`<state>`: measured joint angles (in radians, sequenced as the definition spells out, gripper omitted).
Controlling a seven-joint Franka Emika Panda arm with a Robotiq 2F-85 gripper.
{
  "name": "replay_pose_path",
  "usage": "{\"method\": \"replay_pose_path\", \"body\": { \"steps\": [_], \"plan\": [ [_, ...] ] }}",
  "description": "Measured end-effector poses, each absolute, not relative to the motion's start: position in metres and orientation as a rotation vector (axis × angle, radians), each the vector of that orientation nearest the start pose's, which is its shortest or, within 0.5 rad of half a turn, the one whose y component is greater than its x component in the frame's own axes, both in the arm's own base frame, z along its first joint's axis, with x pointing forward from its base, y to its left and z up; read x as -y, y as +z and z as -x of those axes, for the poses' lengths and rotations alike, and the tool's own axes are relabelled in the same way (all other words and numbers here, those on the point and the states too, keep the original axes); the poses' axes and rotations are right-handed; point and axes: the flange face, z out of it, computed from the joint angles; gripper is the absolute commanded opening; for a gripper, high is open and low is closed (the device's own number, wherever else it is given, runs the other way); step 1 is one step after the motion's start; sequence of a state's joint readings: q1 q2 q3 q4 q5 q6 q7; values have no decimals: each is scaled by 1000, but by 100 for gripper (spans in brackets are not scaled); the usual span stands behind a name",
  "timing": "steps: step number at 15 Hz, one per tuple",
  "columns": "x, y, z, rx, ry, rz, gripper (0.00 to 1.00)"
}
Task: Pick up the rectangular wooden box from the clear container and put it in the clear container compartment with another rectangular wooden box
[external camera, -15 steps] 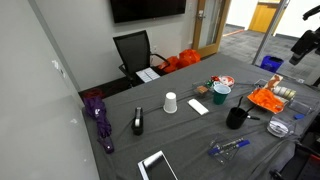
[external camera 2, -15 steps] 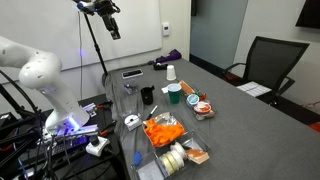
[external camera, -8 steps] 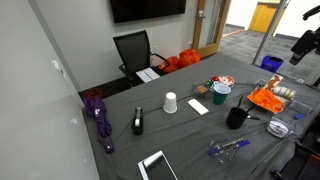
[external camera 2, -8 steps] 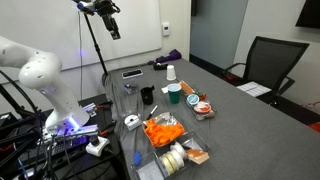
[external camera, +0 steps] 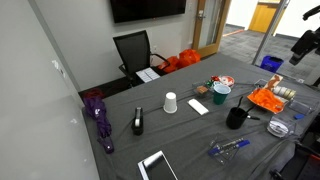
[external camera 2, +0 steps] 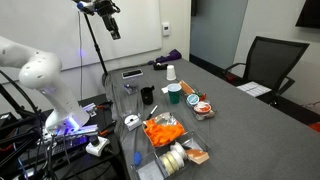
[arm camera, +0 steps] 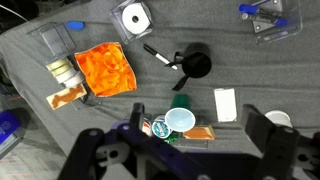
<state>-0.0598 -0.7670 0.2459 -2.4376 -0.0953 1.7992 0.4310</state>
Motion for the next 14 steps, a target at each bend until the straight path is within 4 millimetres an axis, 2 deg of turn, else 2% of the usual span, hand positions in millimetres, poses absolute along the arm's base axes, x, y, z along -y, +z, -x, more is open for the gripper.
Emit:
{"method": "replay_pose_path", "body": {
  "steps": [7, 10, 14],
  "plan": [
    [-71, 560, -329, -499, -305, 3306, 100],
    [-75, 557, -337, -710, -336, 3193, 100],
    [-71, 537, -375, -994, -388, 2989, 100]
  ]
}}
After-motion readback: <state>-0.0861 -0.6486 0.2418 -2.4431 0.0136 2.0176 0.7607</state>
